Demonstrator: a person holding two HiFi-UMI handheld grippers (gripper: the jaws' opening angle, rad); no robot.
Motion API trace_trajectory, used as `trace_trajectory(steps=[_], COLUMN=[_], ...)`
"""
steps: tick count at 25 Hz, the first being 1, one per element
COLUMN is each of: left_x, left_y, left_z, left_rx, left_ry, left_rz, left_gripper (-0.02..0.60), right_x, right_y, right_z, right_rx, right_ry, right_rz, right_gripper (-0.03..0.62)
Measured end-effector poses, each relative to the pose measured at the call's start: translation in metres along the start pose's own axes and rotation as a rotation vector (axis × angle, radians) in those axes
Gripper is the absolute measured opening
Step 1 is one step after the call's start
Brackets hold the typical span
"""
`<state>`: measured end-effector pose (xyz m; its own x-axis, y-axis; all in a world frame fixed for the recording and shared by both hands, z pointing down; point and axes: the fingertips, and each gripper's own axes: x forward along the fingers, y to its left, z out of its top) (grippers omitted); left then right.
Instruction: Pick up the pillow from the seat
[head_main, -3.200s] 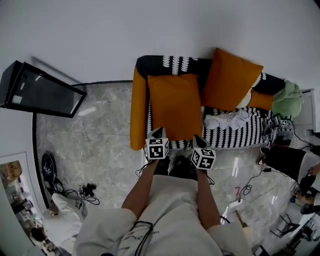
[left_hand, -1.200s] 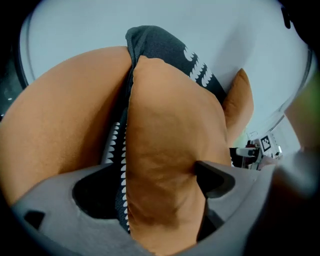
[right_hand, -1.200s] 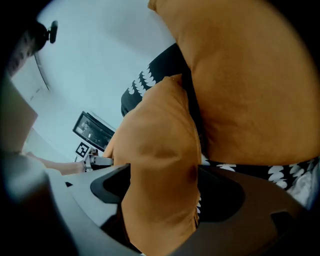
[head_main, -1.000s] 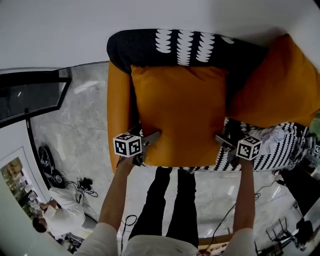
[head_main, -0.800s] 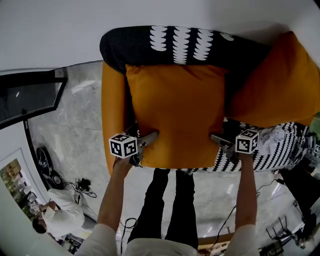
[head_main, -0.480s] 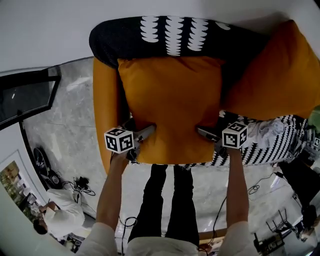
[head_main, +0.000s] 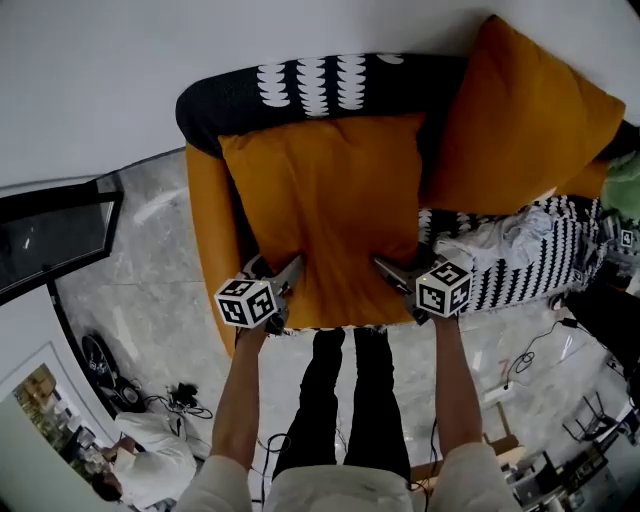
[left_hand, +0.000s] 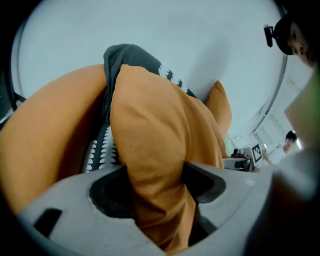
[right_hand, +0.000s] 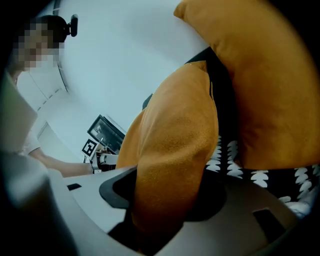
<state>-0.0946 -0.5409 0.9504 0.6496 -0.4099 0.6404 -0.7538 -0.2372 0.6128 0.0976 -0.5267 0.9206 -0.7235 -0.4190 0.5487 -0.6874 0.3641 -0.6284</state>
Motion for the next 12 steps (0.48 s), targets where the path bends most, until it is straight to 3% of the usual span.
trace_trajectory(steps=[4, 12], left_x=[-0.025, -0.101], left_y=[-0.026, -0.083], left_z=[0.028, 0.059], left_rx=[0.072, 0.13], left_ry=[-0.037, -0.084], left_rz=[-0.013, -0.013], left_gripper=[0.314, 0.314], right_x=[-0.024, -0.081], right_y=[0.027, 0.109], right_z=[0.023, 0.058], right_rx=[-0.034, -0.091], right_ry=[-0.071, -0.132], right_rz=[-0.022, -0.058], right_gripper=[0.253, 0.253])
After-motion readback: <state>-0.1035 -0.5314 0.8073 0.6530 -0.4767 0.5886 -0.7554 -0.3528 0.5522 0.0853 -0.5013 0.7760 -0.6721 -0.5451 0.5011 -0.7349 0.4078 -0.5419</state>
